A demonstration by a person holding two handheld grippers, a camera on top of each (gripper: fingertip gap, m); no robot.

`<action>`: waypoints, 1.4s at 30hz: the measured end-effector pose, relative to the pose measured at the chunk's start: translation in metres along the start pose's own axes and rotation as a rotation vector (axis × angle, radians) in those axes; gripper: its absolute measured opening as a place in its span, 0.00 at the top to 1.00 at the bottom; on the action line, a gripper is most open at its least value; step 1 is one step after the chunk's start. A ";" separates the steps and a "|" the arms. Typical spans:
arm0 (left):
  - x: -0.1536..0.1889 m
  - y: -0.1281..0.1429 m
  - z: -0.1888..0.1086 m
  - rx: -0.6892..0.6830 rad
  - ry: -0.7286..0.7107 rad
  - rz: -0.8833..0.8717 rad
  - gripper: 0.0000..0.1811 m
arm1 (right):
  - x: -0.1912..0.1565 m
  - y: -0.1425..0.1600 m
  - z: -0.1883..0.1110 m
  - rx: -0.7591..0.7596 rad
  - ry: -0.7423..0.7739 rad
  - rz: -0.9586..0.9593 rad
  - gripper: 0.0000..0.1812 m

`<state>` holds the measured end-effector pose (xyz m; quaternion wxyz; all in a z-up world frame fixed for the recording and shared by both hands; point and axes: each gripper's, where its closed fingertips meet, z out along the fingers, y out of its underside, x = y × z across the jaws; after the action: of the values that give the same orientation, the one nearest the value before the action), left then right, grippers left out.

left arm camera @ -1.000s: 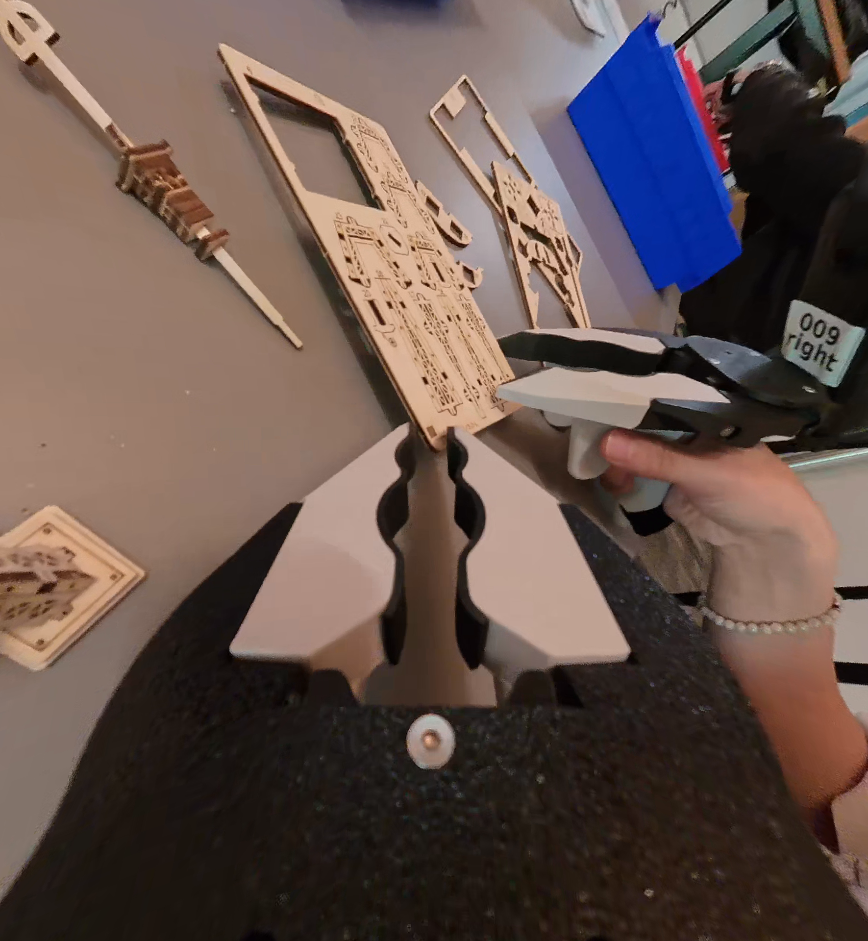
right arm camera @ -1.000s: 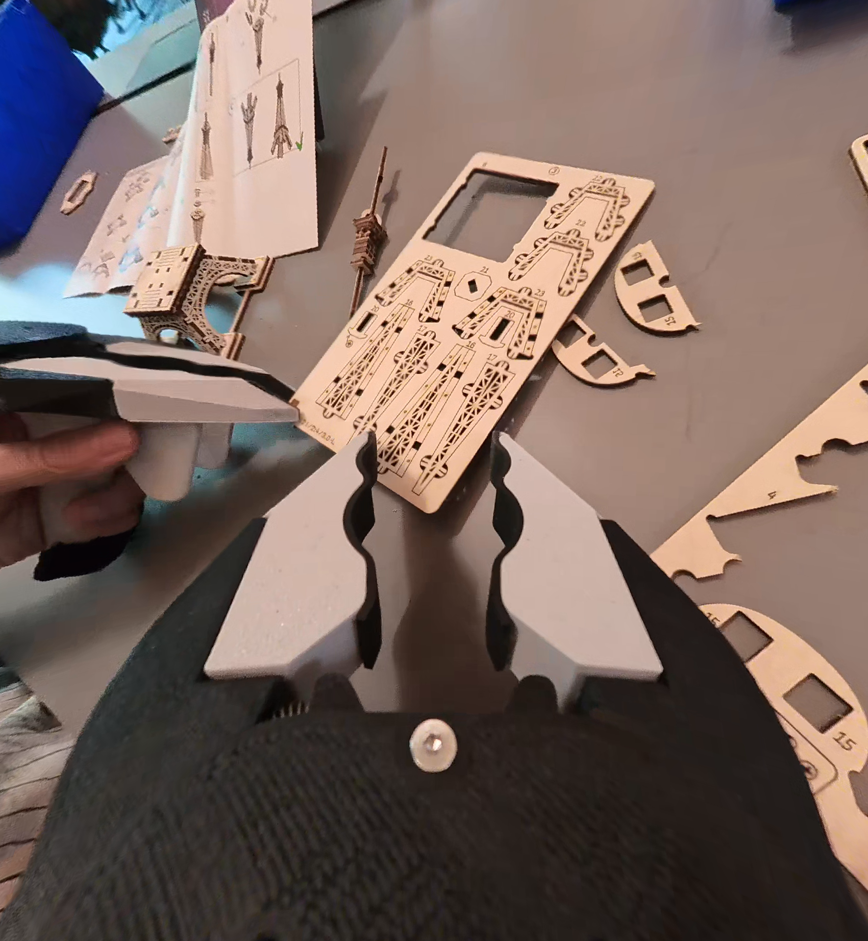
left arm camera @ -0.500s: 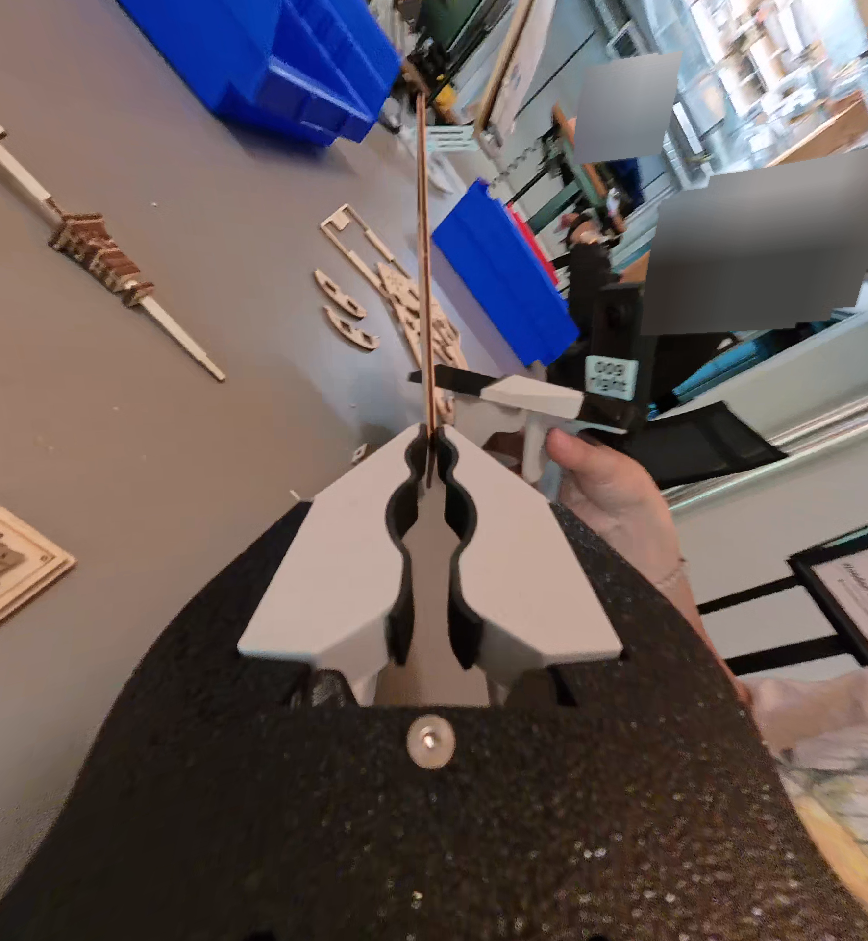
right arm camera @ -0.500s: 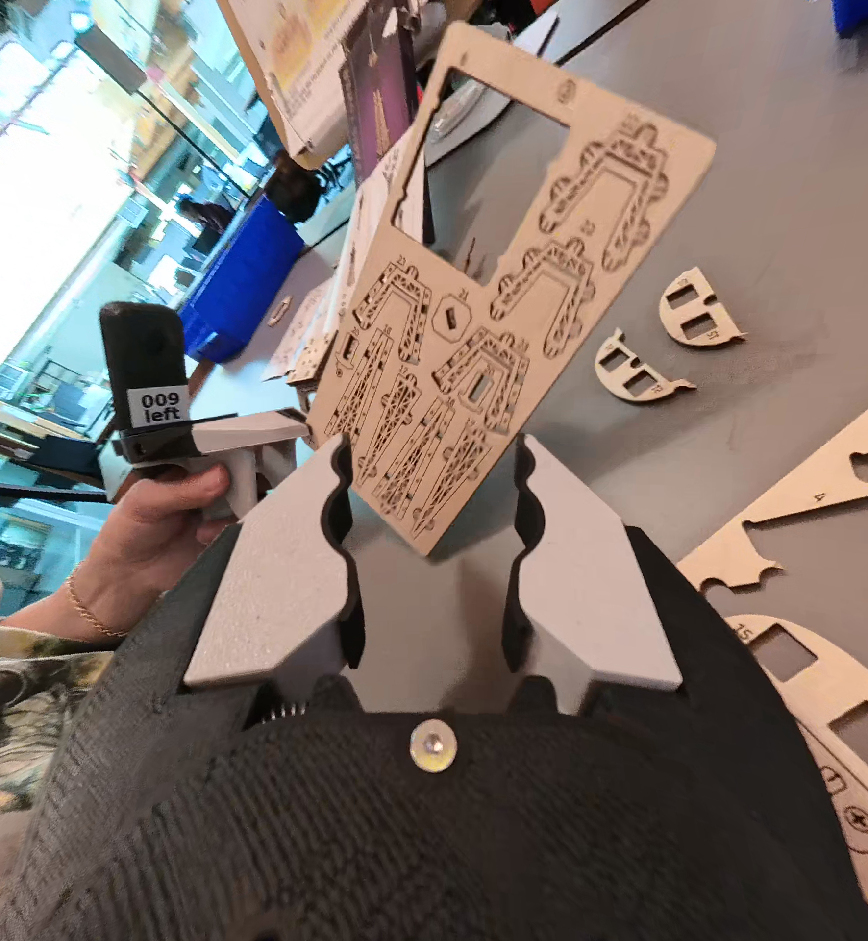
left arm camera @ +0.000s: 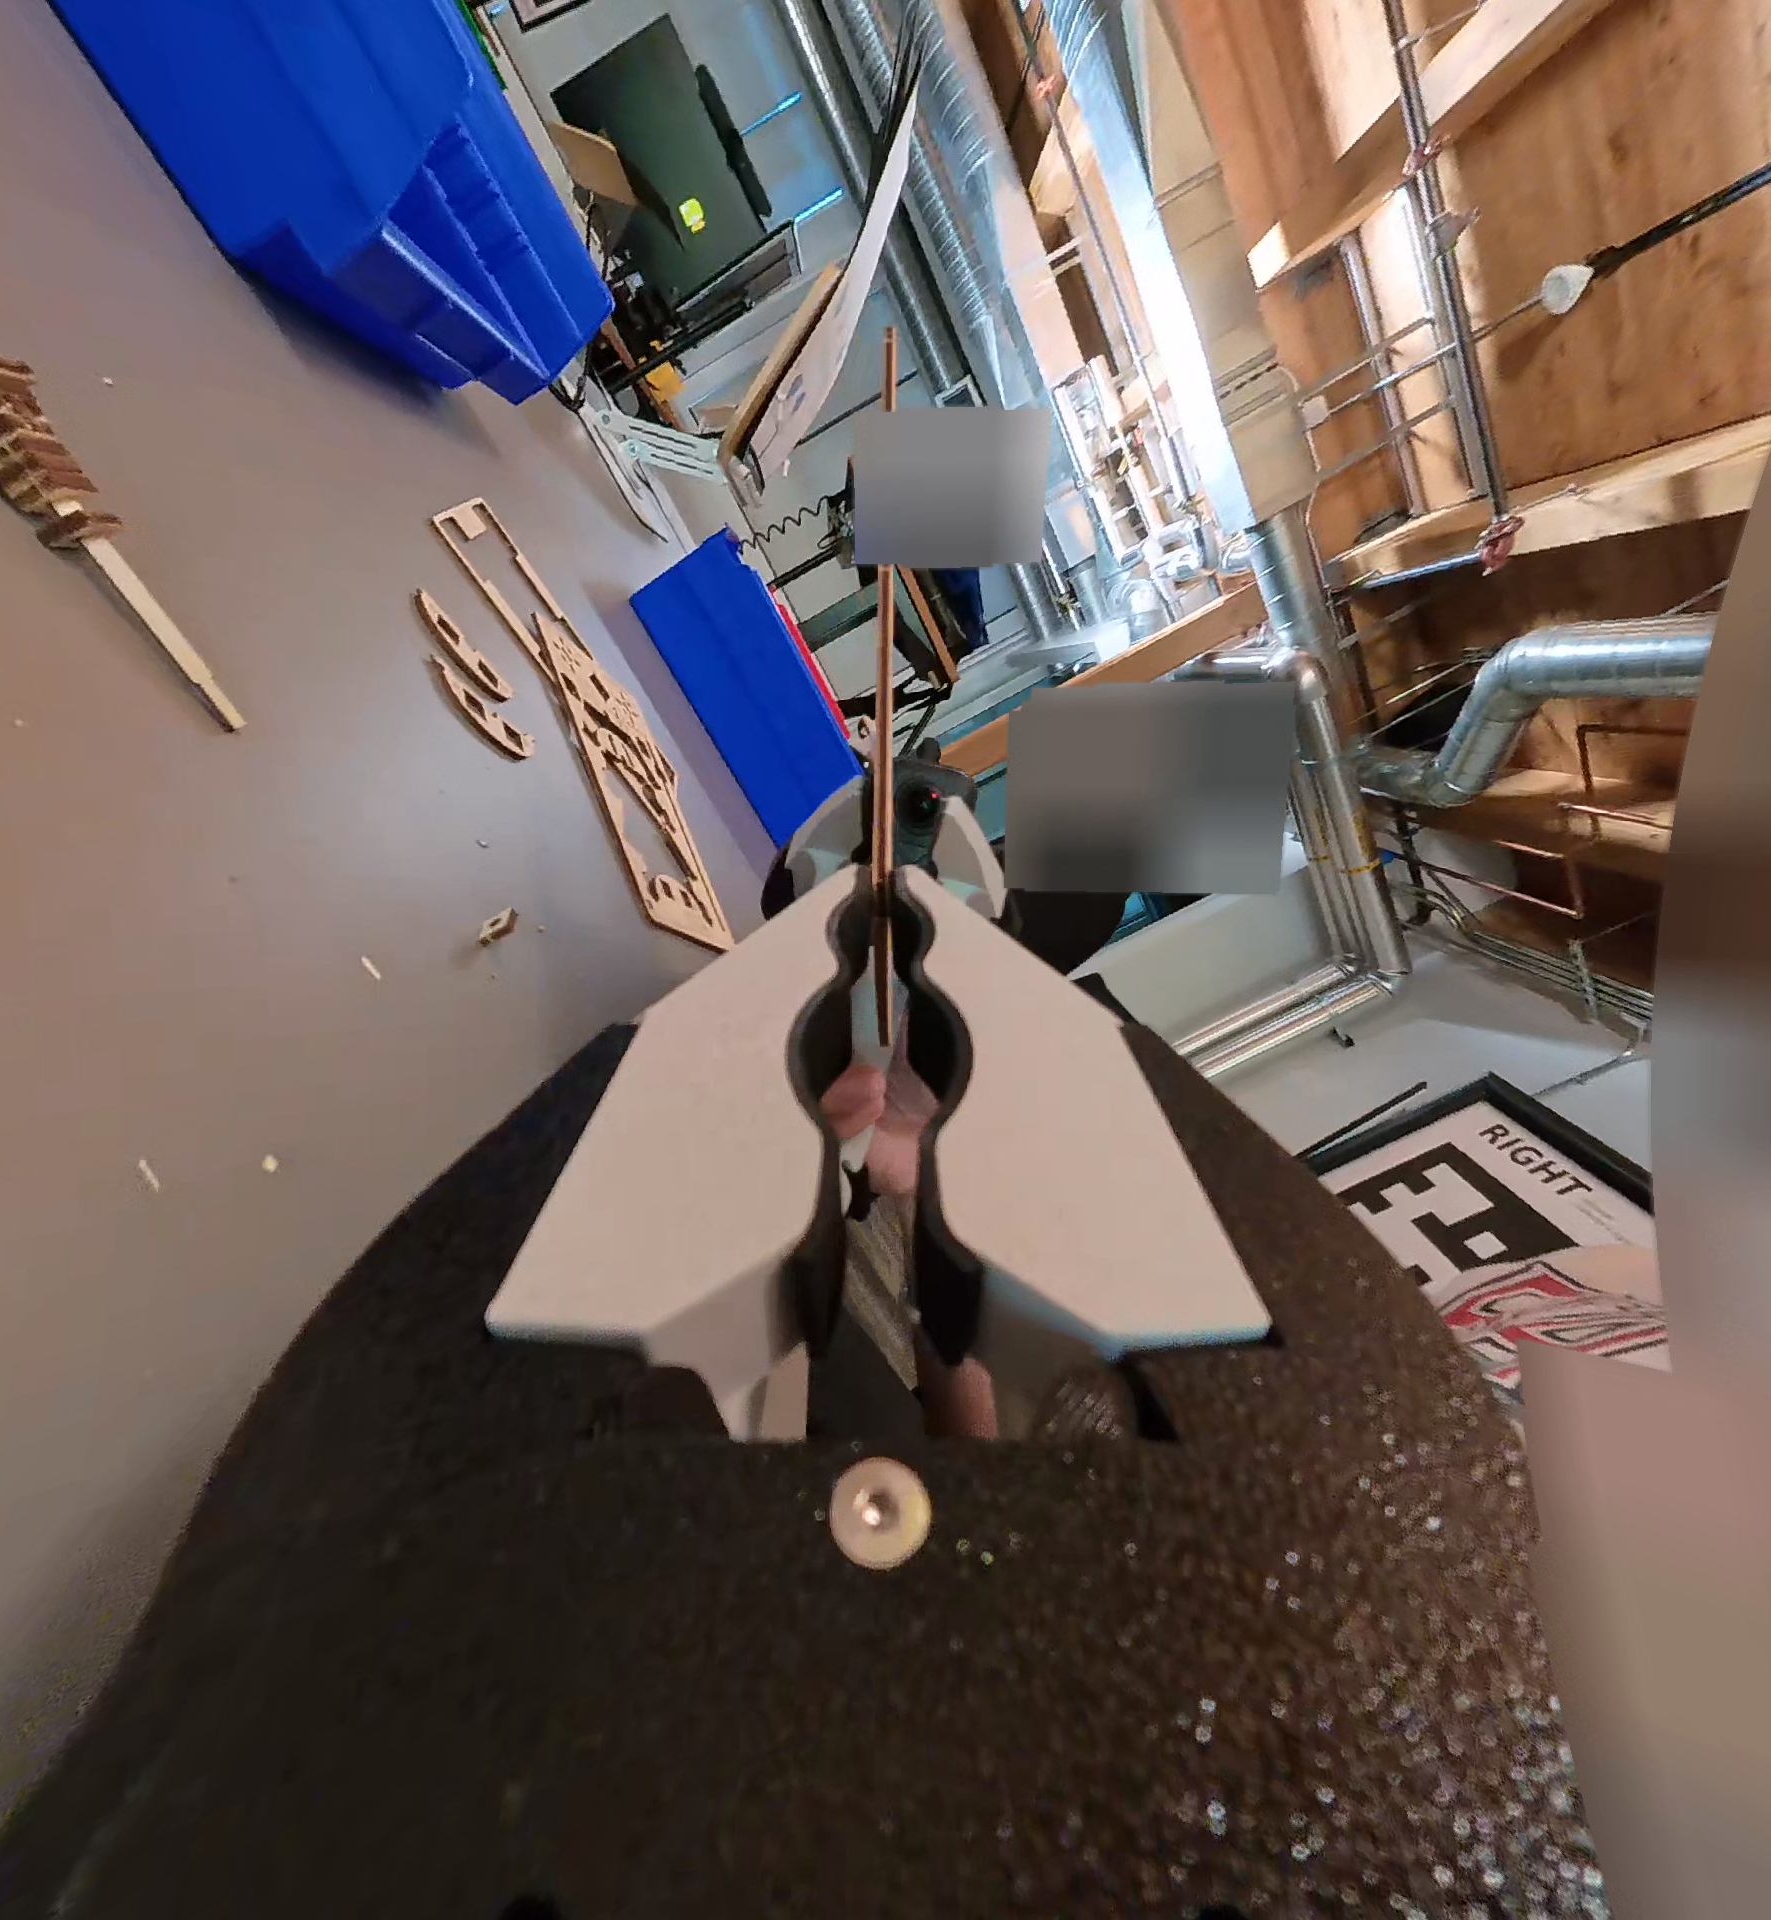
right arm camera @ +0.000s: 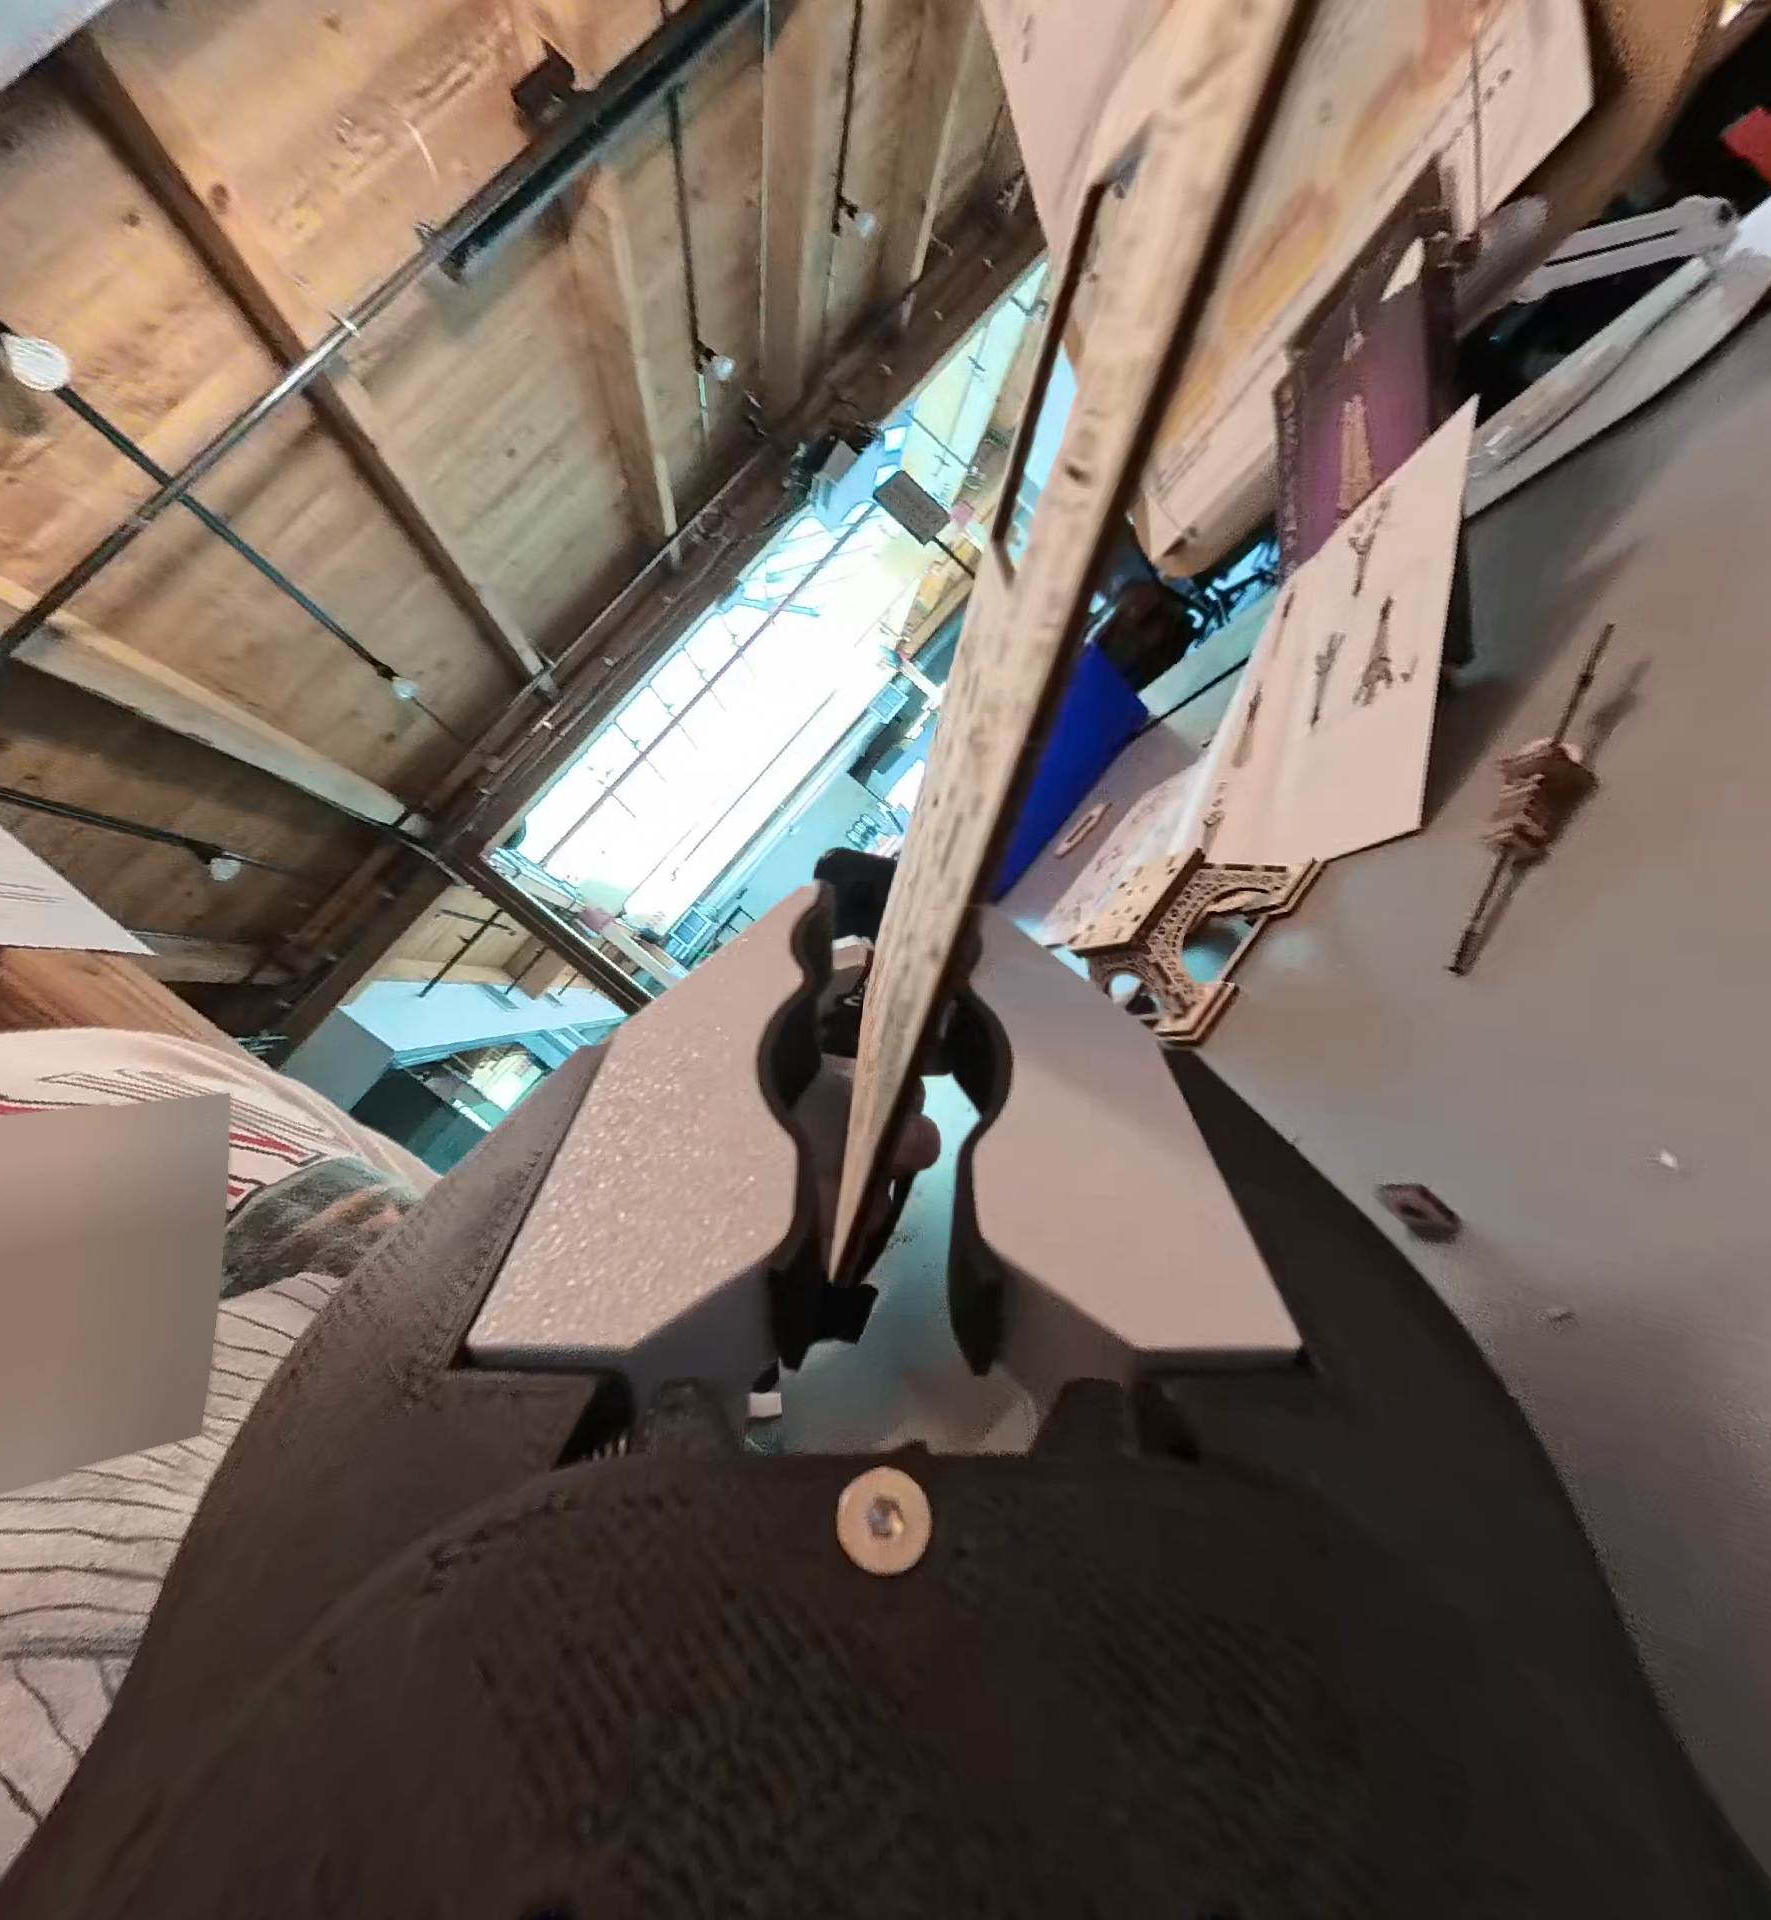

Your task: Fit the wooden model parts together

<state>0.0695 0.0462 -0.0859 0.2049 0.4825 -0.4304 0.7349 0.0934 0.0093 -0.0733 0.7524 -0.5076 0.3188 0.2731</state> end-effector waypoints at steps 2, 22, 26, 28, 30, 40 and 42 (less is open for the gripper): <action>0.004 -0.001 -0.006 0.012 0.012 -0.004 1.00 | -0.002 0.003 0.004 -0.003 -0.004 -0.010 0.98; -0.011 0.008 -0.098 -0.215 -0.246 0.692 0.87 | -0.009 0.097 0.058 -0.393 -0.046 -0.019 1.00; -0.007 0.015 -0.104 -0.253 -0.198 0.678 0.87 | -0.014 0.114 0.068 -0.483 -0.073 -0.071 1.00; -0.006 0.013 -0.108 -0.233 -0.195 0.662 0.96 | -0.018 0.123 0.072 -0.521 -0.094 -0.079 1.00; -0.003 0.016 -0.115 -0.242 -0.177 0.649 0.97 | -0.021 0.129 0.074 -0.537 -0.103 -0.084 1.00; 0.001 0.023 -0.138 -0.279 -0.176 0.628 1.00 | -0.033 0.115 0.102 -0.371 -0.163 -0.206 0.84; 0.004 0.021 -0.142 -0.262 -0.158 0.607 1.00 | -0.037 0.118 0.110 -0.359 -0.166 -0.292 0.72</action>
<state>-0.0227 0.1527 -0.1150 0.0032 0.3576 -0.6597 0.6610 0.0053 0.1485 -0.0840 0.7052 -0.6497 0.1255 0.2545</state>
